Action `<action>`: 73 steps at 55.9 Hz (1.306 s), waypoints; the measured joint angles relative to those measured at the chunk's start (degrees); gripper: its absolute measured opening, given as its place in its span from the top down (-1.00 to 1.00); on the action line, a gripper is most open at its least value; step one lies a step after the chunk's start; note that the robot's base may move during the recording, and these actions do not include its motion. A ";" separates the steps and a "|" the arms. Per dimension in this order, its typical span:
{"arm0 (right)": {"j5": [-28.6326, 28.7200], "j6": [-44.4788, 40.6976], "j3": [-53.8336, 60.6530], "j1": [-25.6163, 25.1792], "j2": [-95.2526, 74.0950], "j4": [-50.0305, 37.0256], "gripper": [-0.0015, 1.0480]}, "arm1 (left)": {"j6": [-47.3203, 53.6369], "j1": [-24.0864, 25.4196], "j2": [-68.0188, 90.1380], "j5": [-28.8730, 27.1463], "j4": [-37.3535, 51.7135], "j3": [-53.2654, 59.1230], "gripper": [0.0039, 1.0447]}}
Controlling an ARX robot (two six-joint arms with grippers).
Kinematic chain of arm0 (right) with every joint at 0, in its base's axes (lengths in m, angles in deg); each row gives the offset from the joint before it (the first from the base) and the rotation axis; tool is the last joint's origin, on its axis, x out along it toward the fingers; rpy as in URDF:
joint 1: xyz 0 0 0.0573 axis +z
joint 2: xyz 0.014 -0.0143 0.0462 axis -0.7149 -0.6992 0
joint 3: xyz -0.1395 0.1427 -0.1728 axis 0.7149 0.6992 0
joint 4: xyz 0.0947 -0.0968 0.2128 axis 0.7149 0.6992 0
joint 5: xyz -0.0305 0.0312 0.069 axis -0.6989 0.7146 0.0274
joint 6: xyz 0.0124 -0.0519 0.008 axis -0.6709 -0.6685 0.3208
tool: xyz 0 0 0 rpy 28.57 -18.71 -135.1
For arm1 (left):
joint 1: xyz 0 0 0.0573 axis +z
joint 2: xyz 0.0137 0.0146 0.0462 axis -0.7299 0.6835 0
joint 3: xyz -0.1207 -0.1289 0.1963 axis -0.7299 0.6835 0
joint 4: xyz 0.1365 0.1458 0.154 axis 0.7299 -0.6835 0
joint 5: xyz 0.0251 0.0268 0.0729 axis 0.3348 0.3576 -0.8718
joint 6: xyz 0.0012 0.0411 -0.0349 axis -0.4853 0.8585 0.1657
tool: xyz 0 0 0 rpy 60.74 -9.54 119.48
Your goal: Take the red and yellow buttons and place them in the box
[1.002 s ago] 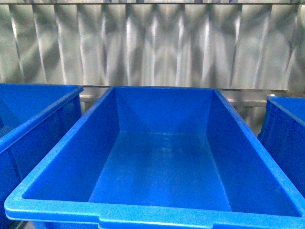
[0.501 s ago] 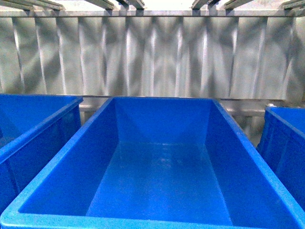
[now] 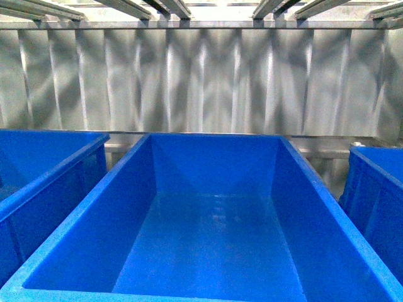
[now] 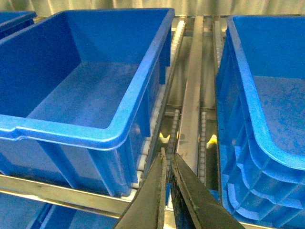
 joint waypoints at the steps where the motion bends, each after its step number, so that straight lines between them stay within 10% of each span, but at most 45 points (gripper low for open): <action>1: 0.00 0.00 0.02 0.00 0.09 0.02 0.93 | 0.00 0.00 0.00 0.00 0.00 0.00 -0.85; 29: 0.00 0.02 1.51 0.00 2.71 -0.35 0.93 | 0.00 0.00 0.00 0.00 0.00 0.00 -0.85; 57: 0.00 0.02 1.51 0.00 2.73 -0.35 -0.89 | 0.00 0.00 0.00 0.00 0.00 0.00 -0.85; 73: -0.24 0.00 1.51 0.04 2.78 -0.35 -0.87 | 0.02 0.02 0.00 0.22 0.00 -0.02 -0.85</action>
